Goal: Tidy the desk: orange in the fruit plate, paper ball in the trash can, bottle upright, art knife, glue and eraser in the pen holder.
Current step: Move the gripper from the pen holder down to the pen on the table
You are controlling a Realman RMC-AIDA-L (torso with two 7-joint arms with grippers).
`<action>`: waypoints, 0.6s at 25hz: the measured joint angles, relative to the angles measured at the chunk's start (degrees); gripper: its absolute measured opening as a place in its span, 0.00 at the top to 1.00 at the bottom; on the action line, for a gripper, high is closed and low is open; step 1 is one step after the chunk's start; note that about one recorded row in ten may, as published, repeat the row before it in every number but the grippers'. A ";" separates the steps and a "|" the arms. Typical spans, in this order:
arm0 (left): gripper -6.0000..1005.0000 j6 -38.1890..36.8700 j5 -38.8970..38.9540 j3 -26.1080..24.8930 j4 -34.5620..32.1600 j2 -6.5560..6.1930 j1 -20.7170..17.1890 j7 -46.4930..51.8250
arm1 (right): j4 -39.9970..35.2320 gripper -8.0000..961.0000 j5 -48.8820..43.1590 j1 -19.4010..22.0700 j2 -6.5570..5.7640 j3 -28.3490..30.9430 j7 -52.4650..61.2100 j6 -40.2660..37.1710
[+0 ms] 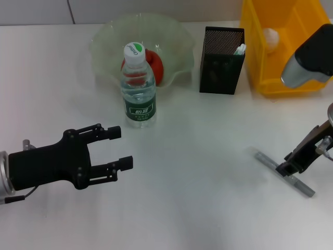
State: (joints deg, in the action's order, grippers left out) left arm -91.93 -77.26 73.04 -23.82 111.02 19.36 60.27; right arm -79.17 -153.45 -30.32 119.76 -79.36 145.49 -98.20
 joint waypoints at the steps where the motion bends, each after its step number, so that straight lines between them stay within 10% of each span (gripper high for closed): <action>1: 0.24 0.01 0.00 0.00 0.00 0.00 0.09 0.00 | 0.47 0.69 0.00 0.00 -0.01 -0.28 -0.06 0.40; 15: 0.24 0.18 0.00 0.01 -0.53 -0.10 0.24 -0.08 | 4.44 0.69 -0.65 -0.30 -0.17 -4.17 1.12 4.17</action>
State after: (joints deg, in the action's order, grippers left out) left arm -91.75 -77.26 73.05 -24.34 110.92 19.60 60.19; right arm -74.73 -154.10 -30.63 119.58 -83.53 146.60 -94.03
